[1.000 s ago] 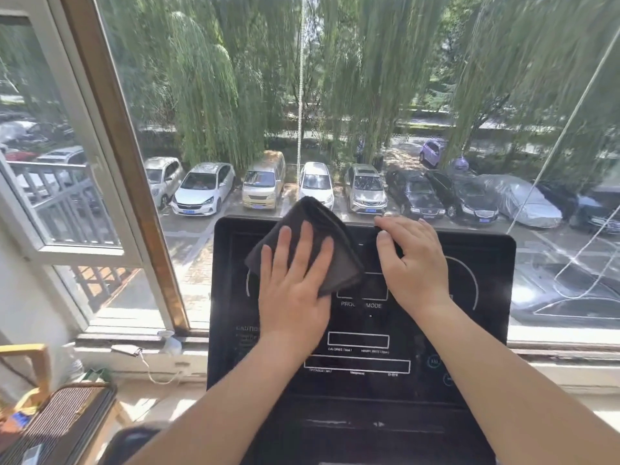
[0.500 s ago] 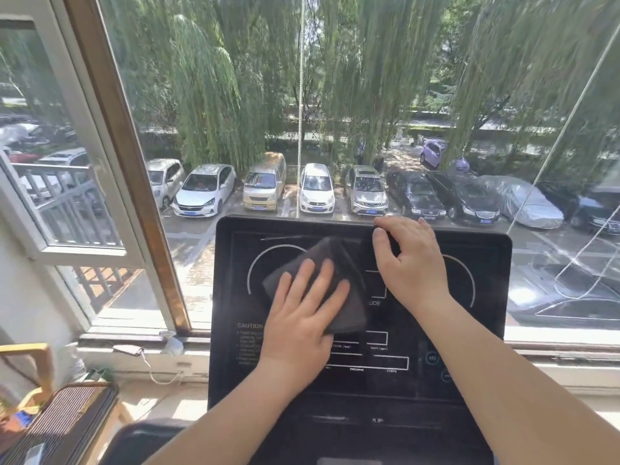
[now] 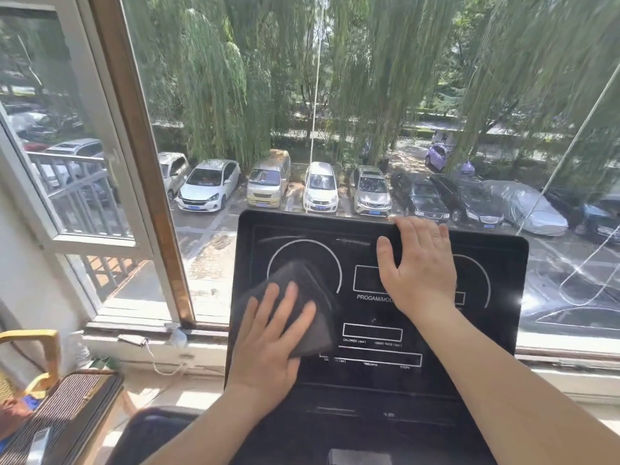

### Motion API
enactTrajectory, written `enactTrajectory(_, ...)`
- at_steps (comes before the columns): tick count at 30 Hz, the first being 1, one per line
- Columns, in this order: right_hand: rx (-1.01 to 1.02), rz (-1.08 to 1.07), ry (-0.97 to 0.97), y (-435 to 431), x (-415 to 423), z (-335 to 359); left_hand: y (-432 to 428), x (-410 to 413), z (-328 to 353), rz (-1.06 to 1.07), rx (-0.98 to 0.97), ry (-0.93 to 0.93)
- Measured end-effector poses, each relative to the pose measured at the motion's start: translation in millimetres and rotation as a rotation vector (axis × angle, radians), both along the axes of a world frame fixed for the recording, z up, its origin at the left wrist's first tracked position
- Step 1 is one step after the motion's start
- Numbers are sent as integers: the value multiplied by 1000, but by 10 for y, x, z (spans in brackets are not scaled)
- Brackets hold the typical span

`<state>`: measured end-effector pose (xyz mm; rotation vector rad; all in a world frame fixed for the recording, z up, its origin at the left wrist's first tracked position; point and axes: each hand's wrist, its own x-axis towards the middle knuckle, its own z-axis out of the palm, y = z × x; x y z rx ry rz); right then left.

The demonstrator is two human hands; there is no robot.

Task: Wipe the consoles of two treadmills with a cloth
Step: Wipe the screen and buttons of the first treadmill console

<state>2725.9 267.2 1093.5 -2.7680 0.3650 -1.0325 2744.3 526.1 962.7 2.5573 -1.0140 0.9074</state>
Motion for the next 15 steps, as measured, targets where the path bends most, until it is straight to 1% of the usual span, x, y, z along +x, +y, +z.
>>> enactTrajectory(2, -1, -8, 3, 6, 4, -3, 190, -27, -119, -225, 373, -106)
enactTrajectory(3, 0, -12, 3, 7, 4, -3, 297, 50, -53, -311, 503, -172)
enactTrajectory(4, 2, -14, 2, 7, 7, -1, 380, 161, 71, -359, 558, -214)
enactTrajectory(5, 4, -14, 2, 12, 8, 7, 431, 294, 227, -356, 532, -245)
enactTrajectory(6, 6, -13, 1, 18, 7, 13, 455, 427, 398, -306, 452, -241)
enactTrajectory(7, 6, -12, -4, 21, 8, 16, 453, 539, 570, -220, 338, -214)
enactTrajectory(9, 14, -10, -20, 29, 8, 17, 351, 648, 821, -43, 41, -105)
enactTrajectory(11, 27, -7, -42, 31, 13, 11, 99, 559, 860, 80, -229, 4)
enactTrajectory(12, 40, -4, -57, 28, 19, 8, -54, 449, 790, 130, -311, 45)
enactTrajectory(13, 58, 1, -73, 27, 27, 5, -194, 318, 680, 160, -350, 68)
enactTrajectory(14, 75, 6, -87, 30, 35, 0, -304, 193, 525, 145, -326, 76)
enactTrajectory(15, 90, 10, -98, 34, 40, -3, -374, 73, 362, 81, -235, 66)
